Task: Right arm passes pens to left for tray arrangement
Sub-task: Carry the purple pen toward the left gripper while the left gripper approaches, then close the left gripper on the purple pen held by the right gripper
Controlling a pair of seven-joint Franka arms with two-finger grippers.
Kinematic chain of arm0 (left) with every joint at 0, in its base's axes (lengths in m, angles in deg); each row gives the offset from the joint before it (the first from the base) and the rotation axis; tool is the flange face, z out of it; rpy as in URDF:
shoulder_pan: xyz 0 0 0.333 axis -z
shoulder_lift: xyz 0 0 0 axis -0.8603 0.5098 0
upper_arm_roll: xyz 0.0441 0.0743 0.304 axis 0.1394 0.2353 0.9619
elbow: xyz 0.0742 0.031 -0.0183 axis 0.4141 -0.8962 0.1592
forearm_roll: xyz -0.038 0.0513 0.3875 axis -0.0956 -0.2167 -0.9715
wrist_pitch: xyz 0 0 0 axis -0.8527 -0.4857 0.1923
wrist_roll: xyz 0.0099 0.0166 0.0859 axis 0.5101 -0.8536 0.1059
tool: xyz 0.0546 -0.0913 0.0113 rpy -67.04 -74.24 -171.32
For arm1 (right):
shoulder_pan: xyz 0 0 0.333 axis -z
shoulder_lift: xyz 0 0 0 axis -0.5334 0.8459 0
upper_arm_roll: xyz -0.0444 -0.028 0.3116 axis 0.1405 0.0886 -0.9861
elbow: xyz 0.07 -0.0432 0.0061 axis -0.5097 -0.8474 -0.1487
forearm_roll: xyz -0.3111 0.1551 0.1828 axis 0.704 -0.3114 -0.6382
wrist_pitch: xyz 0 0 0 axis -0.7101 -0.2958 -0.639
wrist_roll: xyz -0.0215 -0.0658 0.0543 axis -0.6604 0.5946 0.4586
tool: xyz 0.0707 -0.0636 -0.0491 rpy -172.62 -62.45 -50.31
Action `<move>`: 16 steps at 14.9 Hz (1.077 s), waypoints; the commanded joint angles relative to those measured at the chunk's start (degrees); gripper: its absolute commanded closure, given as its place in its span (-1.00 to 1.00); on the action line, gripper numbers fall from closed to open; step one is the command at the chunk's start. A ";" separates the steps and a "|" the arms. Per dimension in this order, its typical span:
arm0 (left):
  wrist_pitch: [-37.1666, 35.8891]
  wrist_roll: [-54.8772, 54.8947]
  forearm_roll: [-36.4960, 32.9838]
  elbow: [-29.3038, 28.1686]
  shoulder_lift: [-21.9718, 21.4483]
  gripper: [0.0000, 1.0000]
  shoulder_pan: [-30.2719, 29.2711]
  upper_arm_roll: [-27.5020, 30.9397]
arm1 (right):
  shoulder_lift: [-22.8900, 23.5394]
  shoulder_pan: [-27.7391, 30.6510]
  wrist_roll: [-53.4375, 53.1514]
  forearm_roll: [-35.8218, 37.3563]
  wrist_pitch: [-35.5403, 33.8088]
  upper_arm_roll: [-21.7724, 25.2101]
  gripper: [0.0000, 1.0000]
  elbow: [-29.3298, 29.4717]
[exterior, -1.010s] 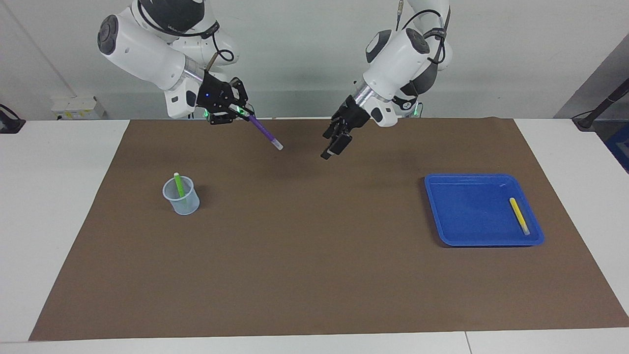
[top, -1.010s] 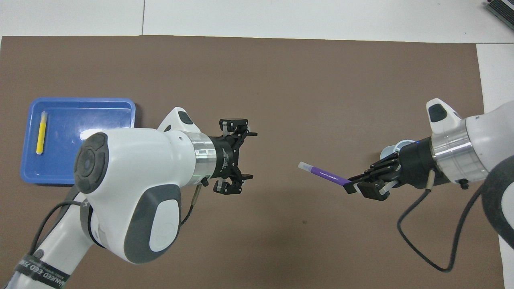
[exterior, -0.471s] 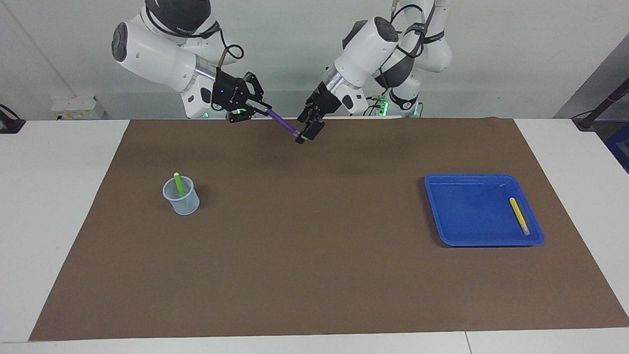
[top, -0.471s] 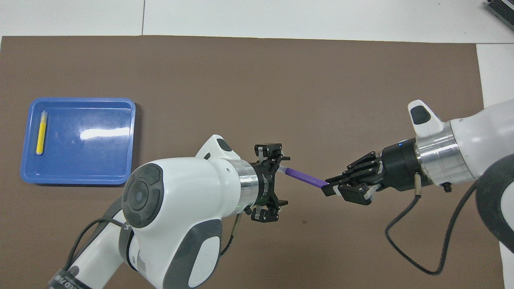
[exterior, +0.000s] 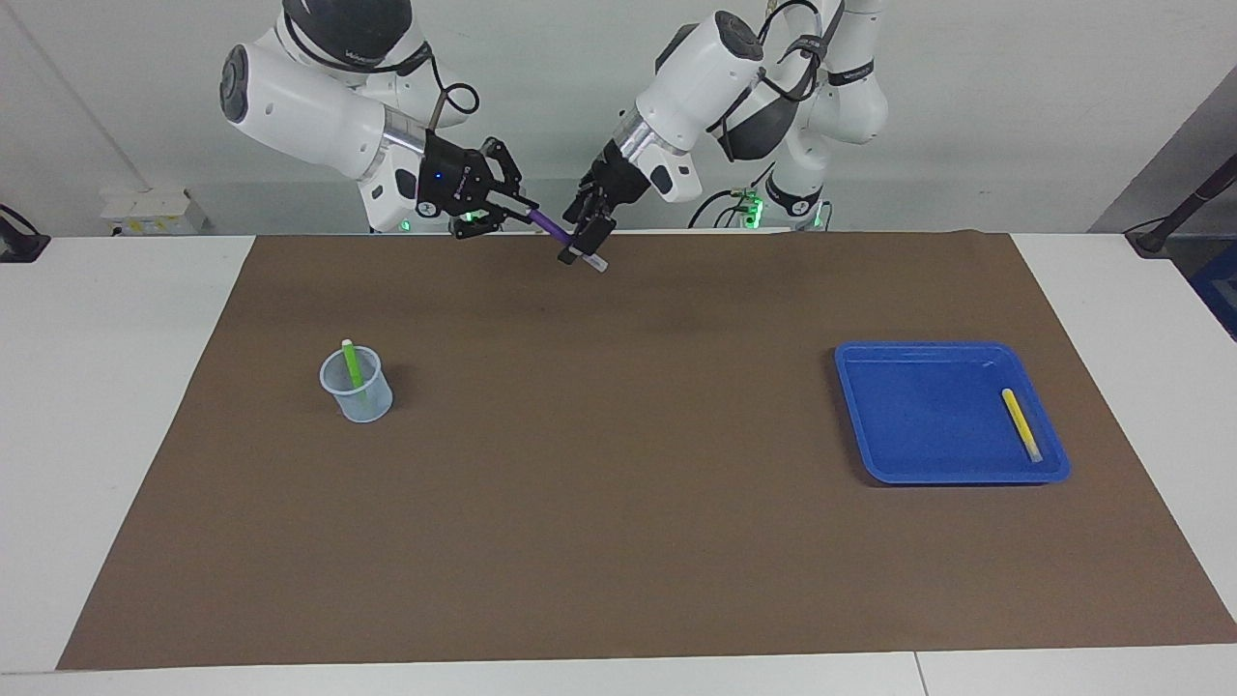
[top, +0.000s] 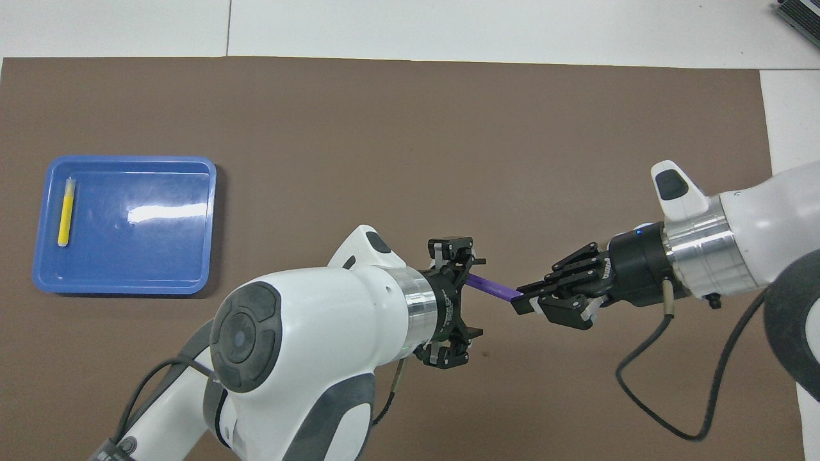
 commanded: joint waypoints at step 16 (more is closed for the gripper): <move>3.98 -7.11 -4.84 0.77 0.92 -0.22 2.41 0.39 | -1.56 0.31 2.61 -1.87 1.47 -0.06 1.00 -2.03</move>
